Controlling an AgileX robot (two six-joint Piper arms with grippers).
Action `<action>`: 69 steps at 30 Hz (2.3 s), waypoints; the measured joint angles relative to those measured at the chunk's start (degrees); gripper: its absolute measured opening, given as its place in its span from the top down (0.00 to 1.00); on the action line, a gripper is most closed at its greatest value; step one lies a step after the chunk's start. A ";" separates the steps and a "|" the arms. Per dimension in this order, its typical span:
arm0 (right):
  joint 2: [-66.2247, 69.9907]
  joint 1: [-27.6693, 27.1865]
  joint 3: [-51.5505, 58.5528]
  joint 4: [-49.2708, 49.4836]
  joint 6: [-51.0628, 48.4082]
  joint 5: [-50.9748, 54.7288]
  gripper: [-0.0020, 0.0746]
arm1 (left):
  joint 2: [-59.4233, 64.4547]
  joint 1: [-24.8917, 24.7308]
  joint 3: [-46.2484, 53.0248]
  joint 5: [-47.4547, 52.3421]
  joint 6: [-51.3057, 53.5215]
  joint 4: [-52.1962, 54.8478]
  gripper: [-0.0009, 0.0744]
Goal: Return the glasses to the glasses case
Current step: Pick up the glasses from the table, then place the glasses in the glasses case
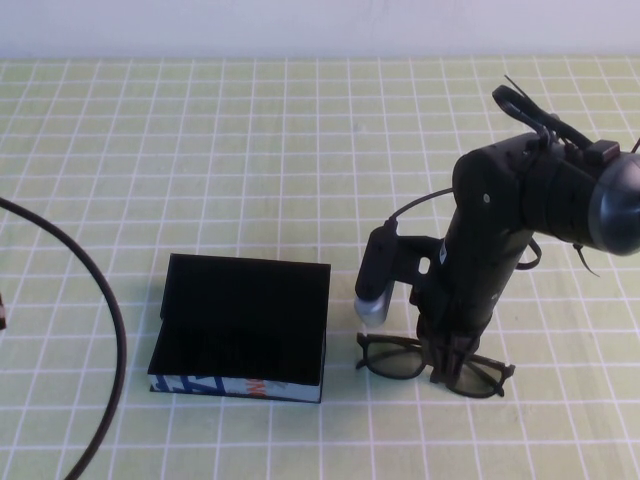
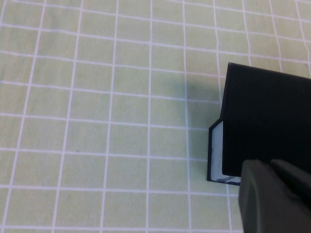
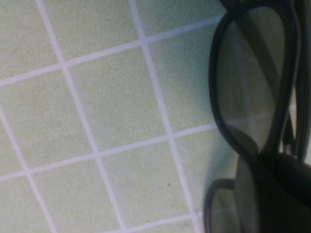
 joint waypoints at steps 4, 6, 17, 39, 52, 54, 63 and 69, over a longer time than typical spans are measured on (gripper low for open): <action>0.00 0.00 -0.75 0.00 0.00 1.42 0.96 | 0.00 0.00 0.00 0.00 0.00 0.00 0.99; 0.00 0.00 -1.91 -0.41 0.00 2.56 0.97 | 0.00 0.00 0.00 0.08 0.00 0.00 0.99; 0.22 0.05 -18.07 0.30 0.00 11.20 0.97 | 0.00 0.00 0.00 0.22 0.00 0.00 0.99; 13.43 12.09 -34.59 10.48 -1.26 12.78 0.97 | 0.00 0.00 0.00 -0.11 0.21 0.00 0.99; 15.60 12.09 -35.16 12.83 -1.66 10.86 0.97 | 0.00 0.00 0.00 0.00 0.29 0.00 0.99; 15.60 12.09 -35.08 13.69 -2.06 10.56 0.97 | 0.00 0.00 0.00 0.00 0.29 0.00 0.99; 15.70 12.09 -35.18 14.46 -2.56 9.98 0.97 | 0.00 0.00 0.00 0.00 0.29 0.00 0.99; 17.34 12.09 -35.38 14.46 -2.77 9.74 0.96 | 0.00 0.00 0.00 0.00 0.29 0.00 0.99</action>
